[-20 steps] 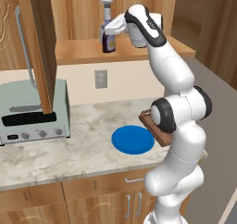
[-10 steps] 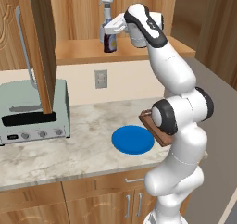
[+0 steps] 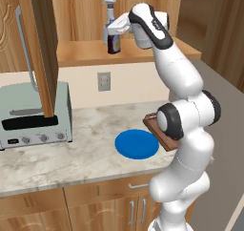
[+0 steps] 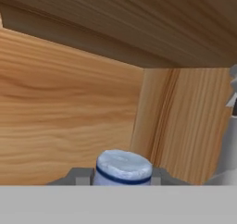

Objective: Pick the chicken drumstick from the plate and place it on the cutting board. Then pick the condiment bottle from the cabinet and place it next to the cutting board.

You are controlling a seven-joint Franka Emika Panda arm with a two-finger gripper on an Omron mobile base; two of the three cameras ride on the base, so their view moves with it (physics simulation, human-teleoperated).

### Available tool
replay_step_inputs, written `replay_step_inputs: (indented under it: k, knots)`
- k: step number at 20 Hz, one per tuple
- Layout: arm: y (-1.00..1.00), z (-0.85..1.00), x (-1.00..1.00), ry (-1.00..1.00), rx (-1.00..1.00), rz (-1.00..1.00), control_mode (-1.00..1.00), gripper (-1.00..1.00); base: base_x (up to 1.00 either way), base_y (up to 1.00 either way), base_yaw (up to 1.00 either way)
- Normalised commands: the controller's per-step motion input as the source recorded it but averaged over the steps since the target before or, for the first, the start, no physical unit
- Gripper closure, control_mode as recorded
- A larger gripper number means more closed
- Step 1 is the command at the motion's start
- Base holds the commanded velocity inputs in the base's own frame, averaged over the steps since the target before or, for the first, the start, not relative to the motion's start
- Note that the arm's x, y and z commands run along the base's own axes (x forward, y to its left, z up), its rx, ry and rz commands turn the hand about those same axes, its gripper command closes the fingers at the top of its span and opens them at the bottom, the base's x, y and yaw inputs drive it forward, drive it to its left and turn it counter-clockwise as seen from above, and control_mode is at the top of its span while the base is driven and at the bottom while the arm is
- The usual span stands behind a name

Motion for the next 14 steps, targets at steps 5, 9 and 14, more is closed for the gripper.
replay_step_inputs:
  k: [5,9,14]
  knots:
    - [0.0,0.05,-0.2,0.01,0.0,0.0,-1.0,1.0,0.0,0.0,0.0]
    - [0.0,0.0,-0.29,0.02,0.0,0.0,-1.0,1.0,0.0,0.0,0.0]
    - [0.0,0.03,-0.26,0.08,0.08,0.0,-1.0,1.0,0.0,0.0,0.0]
